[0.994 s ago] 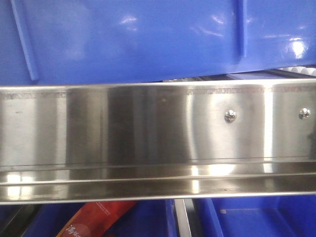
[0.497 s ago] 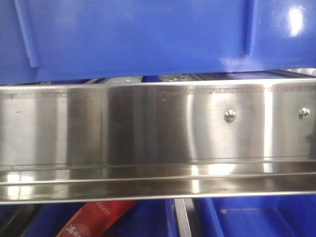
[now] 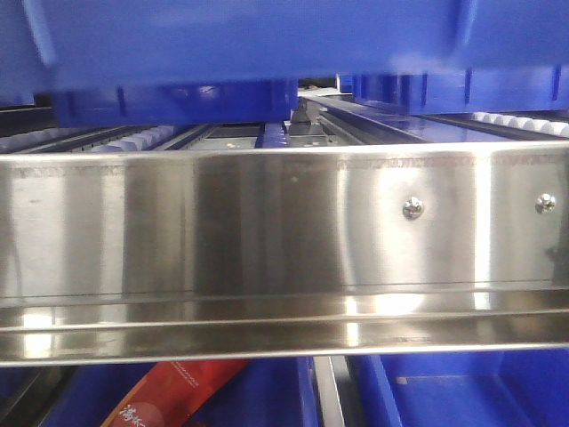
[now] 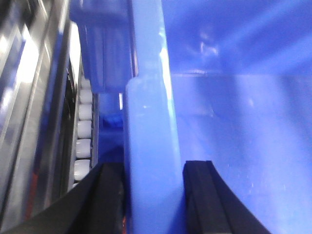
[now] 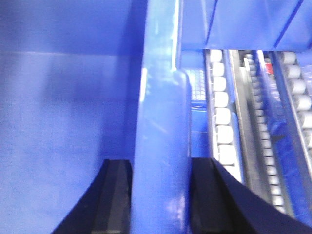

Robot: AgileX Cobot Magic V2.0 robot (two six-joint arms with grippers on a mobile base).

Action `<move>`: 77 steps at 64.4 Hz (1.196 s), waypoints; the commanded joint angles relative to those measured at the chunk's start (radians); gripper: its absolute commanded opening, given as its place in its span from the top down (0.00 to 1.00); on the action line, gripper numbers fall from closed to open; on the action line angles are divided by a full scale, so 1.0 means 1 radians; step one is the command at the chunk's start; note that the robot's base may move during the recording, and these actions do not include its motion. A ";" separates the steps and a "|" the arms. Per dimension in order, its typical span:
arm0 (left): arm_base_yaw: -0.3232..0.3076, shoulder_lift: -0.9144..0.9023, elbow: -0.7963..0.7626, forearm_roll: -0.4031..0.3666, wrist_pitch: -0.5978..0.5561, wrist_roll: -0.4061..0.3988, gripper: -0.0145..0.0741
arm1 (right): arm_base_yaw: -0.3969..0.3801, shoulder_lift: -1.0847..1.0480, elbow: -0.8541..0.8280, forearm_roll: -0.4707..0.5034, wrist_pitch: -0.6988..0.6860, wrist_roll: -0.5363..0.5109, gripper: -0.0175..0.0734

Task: Move blue bin to conveyor side
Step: 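Lift the blue bin with both grippers and pull it off the rack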

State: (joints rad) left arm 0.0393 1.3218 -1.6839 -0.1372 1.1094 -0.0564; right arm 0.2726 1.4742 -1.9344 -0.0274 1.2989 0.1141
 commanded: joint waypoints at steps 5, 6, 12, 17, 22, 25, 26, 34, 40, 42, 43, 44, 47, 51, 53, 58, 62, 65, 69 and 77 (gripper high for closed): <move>-0.005 -0.074 -0.004 -0.005 -0.034 -0.001 0.86 | 0.001 -0.089 0.050 -0.020 -0.078 0.001 0.90; -0.005 -0.079 0.005 -0.002 -0.033 -0.001 0.86 | 0.001 -0.095 0.061 -0.022 -0.078 0.003 0.90; -0.005 -0.117 0.045 0.011 -0.031 -0.001 0.86 | 0.001 -0.136 0.126 -0.024 -0.078 0.010 0.90; -0.005 -0.155 0.090 0.013 -0.035 -0.001 0.86 | 0.001 -0.179 0.186 -0.024 -0.078 0.017 0.90; -0.005 -0.192 0.130 0.013 -0.039 -0.001 0.86 | 0.001 -0.220 0.234 -0.024 -0.078 0.019 0.90; -0.005 -0.212 0.147 0.013 -0.046 -0.001 0.86 | 0.001 -0.246 0.265 -0.024 -0.078 0.023 0.90; -0.005 -0.221 0.156 0.013 -0.048 -0.001 0.86 | 0.001 -0.254 0.278 -0.024 -0.078 0.023 0.90; -0.005 -0.264 0.194 0.013 -0.050 -0.001 0.86 | 0.001 -0.307 0.315 -0.024 -0.078 0.025 0.90; -0.005 -0.284 0.208 0.013 -0.050 -0.001 0.86 | 0.001 -0.330 0.315 -0.024 -0.078 0.025 0.90; -0.005 -0.291 0.210 0.013 -0.050 -0.001 0.86 | 0.001 -0.335 0.315 -0.024 -0.078 0.025 0.90; -0.005 -0.297 0.211 0.013 -0.050 -0.001 0.86 | 0.001 -0.338 0.315 -0.024 -0.078 0.025 0.90; -0.005 -0.301 0.211 0.013 -0.052 -0.001 0.86 | 0.001 -0.341 0.315 -0.024 -0.078 0.025 0.90; -0.005 -0.305 0.211 0.013 -0.052 -0.001 0.86 | 0.001 -0.348 0.315 -0.024 -0.078 0.025 0.90; -0.005 -0.315 0.211 0.013 -0.052 -0.001 0.86 | 0.001 -0.355 0.315 -0.024 -0.078 0.025 0.90; -0.005 -0.320 0.211 0.013 -0.052 -0.001 0.86 | 0.001 -0.359 0.315 -0.024 -0.078 0.025 0.90; -0.005 -0.326 0.211 0.013 -0.052 -0.001 0.86 | 0.001 -0.366 0.315 -0.024 -0.078 0.025 0.90; -0.005 -0.327 0.211 0.013 -0.054 -0.001 0.86 | 0.001 -0.368 0.315 -0.024 -0.078 0.025 0.90; -0.005 -0.327 0.211 0.013 -0.054 -0.001 0.86 | 0.001 -0.368 0.315 -0.024 -0.078 0.025 0.90; -0.005 -0.327 0.211 0.013 -0.054 -0.001 0.86 | 0.001 -0.368 0.315 -0.024 -0.078 0.025 0.90; -0.005 -0.327 0.211 0.013 -0.054 -0.001 0.86 | 0.001 -0.368 0.315 -0.024 -0.078 0.025 0.90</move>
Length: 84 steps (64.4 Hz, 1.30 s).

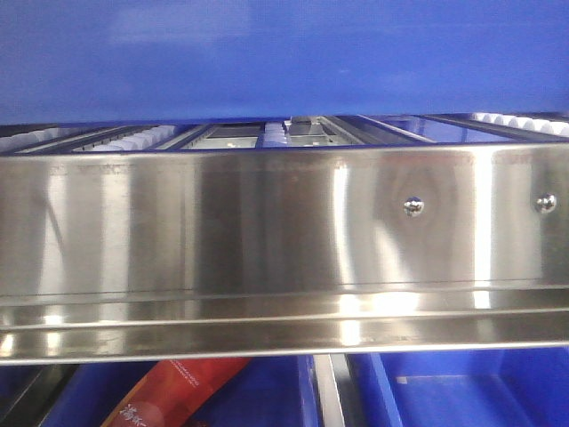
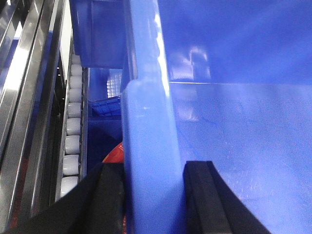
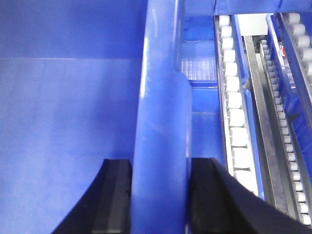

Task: Move blue bin to conveyor side
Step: 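Lift the blue bin with both grippers and pull it off the rack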

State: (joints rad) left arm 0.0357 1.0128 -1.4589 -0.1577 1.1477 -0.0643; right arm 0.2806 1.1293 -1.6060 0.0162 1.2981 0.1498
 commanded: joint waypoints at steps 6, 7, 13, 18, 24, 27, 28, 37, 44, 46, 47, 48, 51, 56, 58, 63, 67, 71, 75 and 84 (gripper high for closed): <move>-0.001 -0.018 -0.014 0.034 -0.094 0.007 0.86 | -0.007 -0.023 -0.013 -0.068 -0.077 -0.010 0.90; -0.001 -0.018 -0.014 0.034 -0.094 0.007 0.86 | -0.007 -0.023 -0.013 -0.068 -0.077 -0.010 0.90; -0.001 -0.018 -0.014 0.034 -0.096 0.007 0.86 | -0.007 -0.023 -0.013 -0.068 -0.077 -0.010 0.90; -0.001 -0.018 -0.014 0.034 -0.096 0.007 0.86 | -0.007 -0.023 -0.013 -0.068 -0.077 -0.010 0.90; -0.001 -0.018 -0.014 0.034 -0.096 0.007 0.86 | -0.007 -0.023 -0.013 -0.068 -0.077 -0.010 0.90; -0.001 -0.018 -0.014 0.034 -0.096 0.007 0.86 | -0.007 -0.023 -0.013 -0.068 -0.077 -0.010 0.90; -0.001 -0.018 -0.014 0.034 -0.096 0.007 0.86 | -0.007 -0.023 -0.013 -0.068 -0.077 -0.010 0.90; -0.001 -0.018 -0.014 0.034 -0.096 0.007 0.86 | -0.007 -0.023 -0.013 -0.068 -0.077 -0.010 0.90; -0.001 -0.018 -0.014 0.034 -0.096 0.007 0.86 | -0.007 -0.023 -0.013 -0.068 -0.077 -0.010 0.90; -0.001 -0.018 -0.014 0.034 -0.096 0.007 0.86 | -0.007 -0.023 -0.013 -0.068 -0.077 -0.010 0.90; -0.001 -0.018 -0.014 0.034 -0.096 0.007 0.86 | -0.007 -0.023 -0.013 -0.068 -0.077 -0.010 0.90; -0.001 -0.018 -0.014 0.034 -0.096 0.007 0.86 | -0.007 -0.023 -0.013 -0.068 -0.077 -0.010 0.90; -0.001 -0.018 -0.014 0.034 -0.096 0.007 0.86 | -0.007 -0.023 -0.013 -0.068 -0.077 -0.010 0.90; -0.001 -0.018 -0.014 0.034 -0.096 0.007 0.86 | -0.007 -0.023 -0.013 -0.068 -0.077 -0.010 0.90; -0.001 -0.018 -0.014 0.034 -0.096 0.007 0.86 | -0.007 -0.023 -0.013 -0.068 -0.077 -0.010 0.90; -0.001 -0.018 -0.014 0.034 -0.096 0.007 0.86 | -0.007 -0.023 -0.013 -0.068 -0.077 -0.010 0.90; -0.001 -0.018 -0.014 0.034 -0.096 0.007 0.86 | -0.007 -0.023 -0.013 -0.068 -0.077 -0.010 0.90; -0.001 -0.018 -0.014 0.034 -0.096 0.007 0.86 | -0.007 -0.023 -0.013 -0.068 -0.077 -0.010 0.90; -0.001 -0.018 -0.014 0.034 -0.096 0.007 0.86 | -0.007 -0.023 -0.013 -0.068 -0.077 -0.010 0.90; -0.001 -0.018 -0.014 0.034 -0.096 0.007 0.86 | -0.007 -0.023 -0.013 -0.068 -0.077 -0.010 0.90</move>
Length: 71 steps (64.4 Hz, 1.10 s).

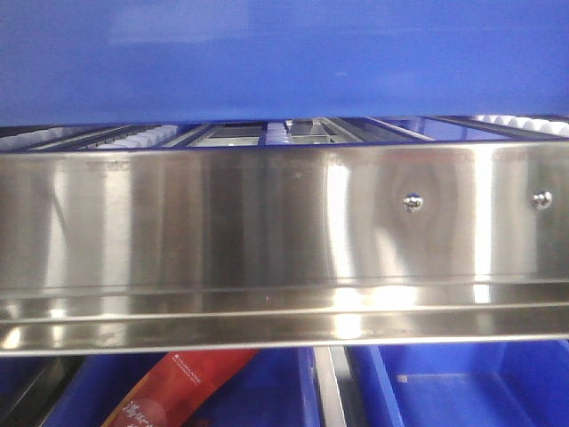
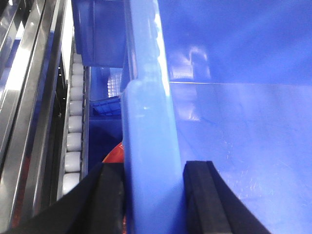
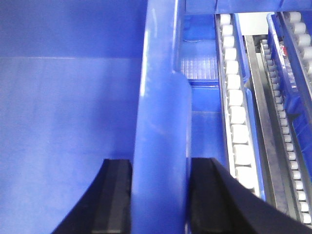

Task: Move blue bin to conveyor side
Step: 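Lift the blue bin with both grippers and pull it off the rack, then hold the bin with both grippers while the base backs away and turns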

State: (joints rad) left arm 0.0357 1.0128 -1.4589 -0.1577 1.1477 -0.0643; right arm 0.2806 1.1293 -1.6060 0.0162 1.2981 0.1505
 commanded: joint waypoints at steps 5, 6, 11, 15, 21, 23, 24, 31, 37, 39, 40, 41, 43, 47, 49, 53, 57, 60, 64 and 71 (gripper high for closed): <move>-0.001 -0.018 -0.014 0.034 -0.096 0.007 0.86 | -0.007 -0.023 -0.013 -0.068 -0.077 -0.011 0.90; -0.001 -0.018 -0.014 0.034 -0.096 0.007 0.86 | -0.007 -0.023 -0.013 -0.068 -0.077 -0.011 0.90; -0.001 -0.018 -0.014 0.034 -0.098 0.007 0.86 | -0.007 -0.023 -0.013 -0.068 -0.077 -0.011 0.90; -0.001 -0.018 -0.014 0.034 -0.098 0.007 0.86 | -0.007 -0.023 -0.013 -0.068 -0.077 -0.011 0.90; -0.001 -0.018 -0.014 0.034 -0.098 0.007 0.86 | -0.007 -0.023 -0.013 -0.068 -0.077 -0.011 0.90; -0.001 -0.018 -0.014 0.034 -0.098 0.007 0.86 | -0.007 -0.023 -0.013 -0.068 -0.077 -0.011 0.90; -0.001 -0.018 -0.014 0.034 -0.098 0.007 0.86 | -0.007 -0.023 -0.013 -0.068 -0.077 -0.011 0.90; -0.001 -0.018 -0.014 0.034 -0.098 0.007 0.86 | -0.007 -0.023 -0.013 -0.068 -0.077 -0.011 0.90; -0.001 -0.018 -0.014 0.034 -0.098 0.007 0.86 | -0.007 -0.023 -0.013 -0.068 -0.077 -0.011 0.90; -0.001 -0.018 -0.014 0.034 -0.098 0.007 0.86 | -0.007 -0.023 -0.013 -0.068 -0.077 -0.011 0.90; -0.001 -0.018 -0.014 0.034 -0.098 0.007 0.86 | -0.007 -0.023 -0.013 -0.068 -0.077 -0.011 0.90; -0.001 -0.018 -0.014 0.034 -0.098 0.007 0.86 | -0.007 -0.023 -0.013 -0.068 -0.077 -0.011 0.90; -0.001 -0.018 -0.014 0.034 -0.098 0.007 0.86 | -0.007 -0.023 -0.013 -0.068 -0.077 -0.011 0.90; -0.001 -0.018 -0.014 0.034 -0.098 0.007 0.86 | -0.007 -0.023 -0.013 -0.068 -0.077 -0.011 0.90; -0.001 -0.018 -0.014 0.034 -0.098 0.007 0.86 | -0.007 -0.023 -0.013 -0.068 -0.077 -0.011 0.90; -0.001 -0.020 -0.014 0.034 -0.097 0.007 0.86 | -0.007 -0.023 -0.013 -0.068 -0.077 -0.011 0.90; -0.001 -0.023 -0.014 0.034 -0.097 0.007 0.86 | -0.007 -0.023 -0.013 -0.068 -0.077 -0.011 0.90; -0.001 -0.027 -0.014 0.034 -0.097 0.007 0.86 | -0.007 -0.023 -0.013 -0.068 -0.077 -0.011 0.90; -0.001 -0.031 -0.014 0.034 -0.097 0.007 0.86 | -0.007 -0.023 -0.013 -0.068 -0.077 -0.011 0.90; -0.001 -0.031 -0.014 0.034 -0.097 0.007 0.86 | -0.007 -0.023 -0.013 -0.068 -0.077 -0.011 0.90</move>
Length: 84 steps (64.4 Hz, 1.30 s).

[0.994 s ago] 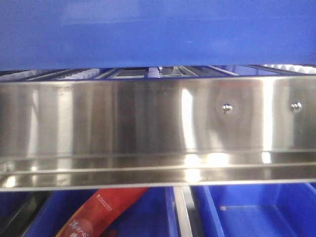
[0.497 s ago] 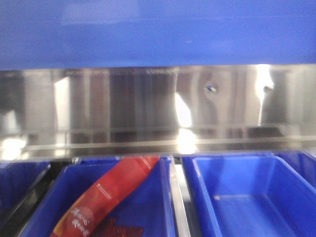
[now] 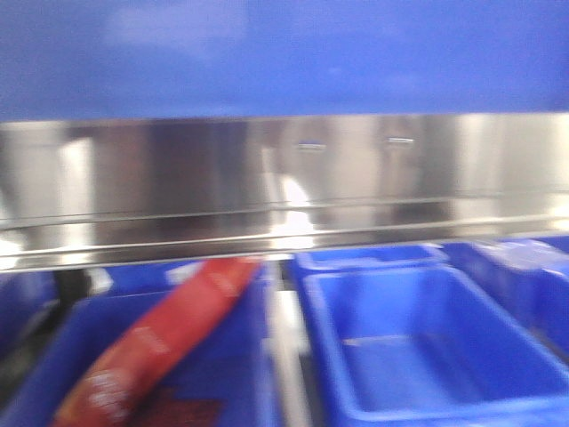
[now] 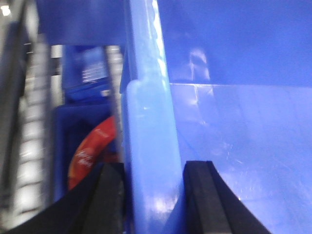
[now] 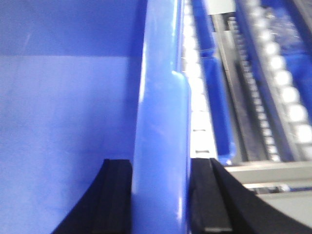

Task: Move blue bin to conveyor side
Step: 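Hold the bin with both grippers while the base backs away and turns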

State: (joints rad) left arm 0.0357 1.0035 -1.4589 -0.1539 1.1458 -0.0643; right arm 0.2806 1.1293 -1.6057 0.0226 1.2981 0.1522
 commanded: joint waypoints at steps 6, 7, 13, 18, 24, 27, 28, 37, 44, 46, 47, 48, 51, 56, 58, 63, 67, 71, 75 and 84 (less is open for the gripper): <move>-0.001 -0.022 -0.014 0.030 -0.096 0.007 0.86 | -0.007 -0.023 -0.013 -0.074 -0.077 -0.013 0.90; -0.001 -0.022 -0.014 0.030 -0.096 0.007 0.86 | -0.007 -0.023 -0.013 -0.074 -0.077 -0.013 0.90; -0.001 -0.022 -0.014 0.030 -0.096 0.007 0.86 | -0.007 -0.023 -0.013 -0.074 -0.077 -0.013 0.90; -0.001 -0.022 -0.014 0.030 -0.096 0.007 0.86 | -0.007 -0.023 -0.013 -0.074 -0.077 -0.013 0.90; -0.001 -0.022 -0.014 0.030 -0.096 0.007 0.86 | -0.007 -0.023 -0.013 -0.074 -0.077 -0.013 0.90; -0.001 -0.022 -0.014 0.030 -0.096 0.007 0.86 | -0.007 -0.023 -0.013 -0.074 -0.077 -0.013 0.90; -0.001 -0.022 -0.014 0.030 -0.096 0.007 0.86 | -0.007 -0.023 -0.013 -0.074 -0.077 -0.013 0.90; -0.001 -0.022 -0.014 0.030 -0.096 0.007 0.86 | -0.007 -0.023 -0.013 -0.074 -0.077 -0.013 0.90; -0.001 -0.022 -0.014 0.030 -0.096 0.007 0.86 | -0.007 -0.023 -0.013 -0.074 -0.077 -0.013 0.90; -0.001 -0.022 -0.014 0.030 -0.096 0.007 0.86 | -0.007 -0.023 -0.013 -0.074 -0.077 -0.013 0.90; -0.001 -0.022 -0.014 0.030 -0.096 0.007 0.86 | -0.007 -0.023 -0.013 -0.074 -0.077 -0.013 0.90; -0.001 -0.022 -0.014 0.030 -0.096 0.007 0.86 | -0.007 -0.023 -0.013 -0.074 -0.077 -0.013 0.90; -0.001 -0.022 -0.014 0.030 -0.096 0.007 0.86 | -0.007 -0.023 -0.013 -0.074 -0.077 -0.013 0.90; -0.001 -0.022 -0.014 0.030 -0.096 0.007 0.86 | -0.007 -0.023 -0.013 -0.074 -0.077 -0.013 0.90; -0.001 -0.022 -0.014 0.030 -0.096 0.007 0.86 | -0.007 -0.023 -0.013 -0.074 -0.077 -0.013 0.90; -0.001 -0.022 -0.014 0.030 -0.096 0.007 0.86 | -0.007 -0.023 -0.013 -0.074 -0.077 -0.013 0.90; -0.001 -0.022 -0.014 0.030 -0.096 0.007 0.86 | -0.007 -0.023 -0.013 -0.074 -0.077 -0.013 0.90; -0.001 -0.022 -0.014 0.030 -0.096 0.007 0.86 | -0.007 -0.023 -0.013 -0.074 -0.077 -0.013 0.90; -0.001 -0.022 -0.014 0.030 -0.096 0.007 0.86 | -0.007 -0.023 -0.013 -0.074 -0.077 -0.013 0.90; -0.001 -0.022 -0.014 0.030 -0.096 0.007 0.86 | -0.007 -0.023 -0.013 -0.074 -0.077 -0.013 0.90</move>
State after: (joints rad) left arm 0.0357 1.0018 -1.4589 -0.1539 1.1458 -0.0643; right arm 0.2806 1.1293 -1.6057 0.0226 1.2962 0.1503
